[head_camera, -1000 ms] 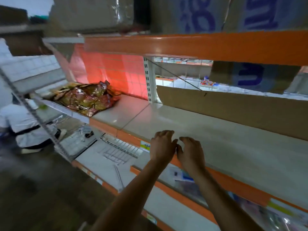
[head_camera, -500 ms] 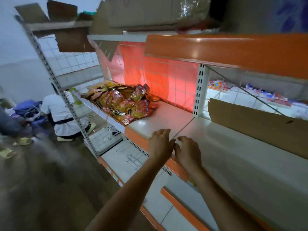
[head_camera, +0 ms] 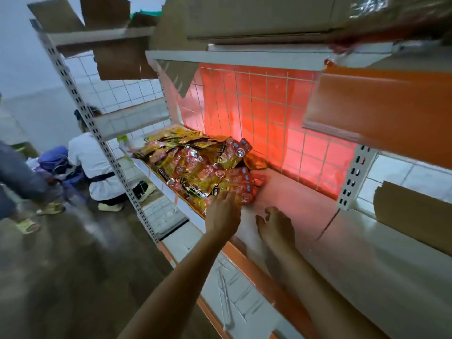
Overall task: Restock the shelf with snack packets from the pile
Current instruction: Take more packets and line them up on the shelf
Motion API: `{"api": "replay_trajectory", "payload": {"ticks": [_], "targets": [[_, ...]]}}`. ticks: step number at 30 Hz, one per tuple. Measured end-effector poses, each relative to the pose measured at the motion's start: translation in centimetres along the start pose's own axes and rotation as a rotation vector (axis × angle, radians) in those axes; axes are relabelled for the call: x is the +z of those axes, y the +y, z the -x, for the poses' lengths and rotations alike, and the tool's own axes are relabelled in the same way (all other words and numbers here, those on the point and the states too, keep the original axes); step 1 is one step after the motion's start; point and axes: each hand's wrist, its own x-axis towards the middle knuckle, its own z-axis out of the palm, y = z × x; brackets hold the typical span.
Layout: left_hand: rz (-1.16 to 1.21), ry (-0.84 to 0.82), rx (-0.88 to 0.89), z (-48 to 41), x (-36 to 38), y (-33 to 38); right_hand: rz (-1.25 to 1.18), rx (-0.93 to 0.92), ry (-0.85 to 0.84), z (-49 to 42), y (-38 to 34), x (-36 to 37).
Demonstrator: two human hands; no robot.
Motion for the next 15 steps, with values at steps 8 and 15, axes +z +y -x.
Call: {"api": "replay_trajectory", "payload": {"ticks": [8,15], "targets": [[0.015,-0.073,0.163,-8.2,0.1,-3.8,0.034,0.148,0.085,-5.4,-3.6,3.6],[-0.049,-0.224,0.289,-12.1,1.2,-4.4,0.026,0.309,0.149,-7.2,-4.8,5.1]]}}
